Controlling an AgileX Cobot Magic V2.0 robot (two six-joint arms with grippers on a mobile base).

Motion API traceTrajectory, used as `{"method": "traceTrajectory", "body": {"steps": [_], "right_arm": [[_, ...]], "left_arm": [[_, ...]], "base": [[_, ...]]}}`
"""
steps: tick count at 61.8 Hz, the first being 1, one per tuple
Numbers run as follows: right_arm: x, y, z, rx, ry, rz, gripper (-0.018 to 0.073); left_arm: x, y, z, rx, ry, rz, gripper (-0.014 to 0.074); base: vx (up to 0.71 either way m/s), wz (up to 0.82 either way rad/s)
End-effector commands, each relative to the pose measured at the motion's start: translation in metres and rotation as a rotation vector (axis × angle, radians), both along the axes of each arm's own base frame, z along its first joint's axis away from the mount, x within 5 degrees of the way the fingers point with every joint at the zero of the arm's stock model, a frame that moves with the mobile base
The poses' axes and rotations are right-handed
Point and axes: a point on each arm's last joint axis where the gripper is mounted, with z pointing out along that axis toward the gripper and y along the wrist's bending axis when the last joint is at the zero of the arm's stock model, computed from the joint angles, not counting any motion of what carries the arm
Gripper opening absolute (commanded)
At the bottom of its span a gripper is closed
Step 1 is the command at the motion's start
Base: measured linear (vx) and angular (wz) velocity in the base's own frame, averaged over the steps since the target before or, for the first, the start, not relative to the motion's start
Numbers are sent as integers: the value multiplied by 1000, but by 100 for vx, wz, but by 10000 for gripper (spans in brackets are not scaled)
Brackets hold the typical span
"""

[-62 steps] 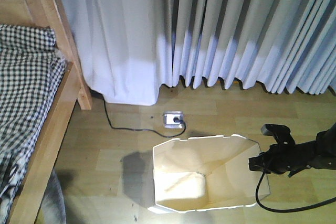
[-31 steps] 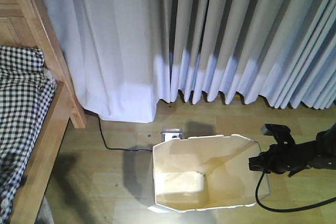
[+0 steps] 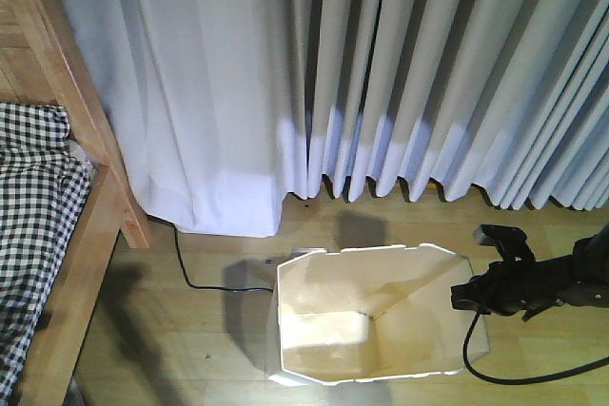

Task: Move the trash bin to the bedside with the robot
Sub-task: 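Lower the bin to the floor next to the bed with the right gripper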

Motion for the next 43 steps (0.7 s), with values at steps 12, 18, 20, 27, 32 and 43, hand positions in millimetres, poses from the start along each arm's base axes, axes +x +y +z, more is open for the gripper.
{"method": "traceTrajectory", "body": {"steps": [12,18,20,27,32,43], "right_arm": [[18,11,33,192,-158,4,-4],[18,11,33,192,-158,4,-4],[18,11,33,192,-158,4,-4],[18,11,33,192,-158,4,-4],[18,11,33,192,-158,4,-4],[18,11,33,192,-158,4,-4]], "left_arm": [[1,0,-3,-14,-48,-4,-6],[1,0,-3,-14,-48,-4,-6],[1,0,-3,-14,-48,-4,-6],[1,0,-3,-14,-48,-4,-6],[1,0,-3,-14,-48,-4,-6],[1,0,-3,-14,-49,-4,-6]], "base": [[1,0],[0,0],[0,0],[0,0],[0,0],[0,0]]}}
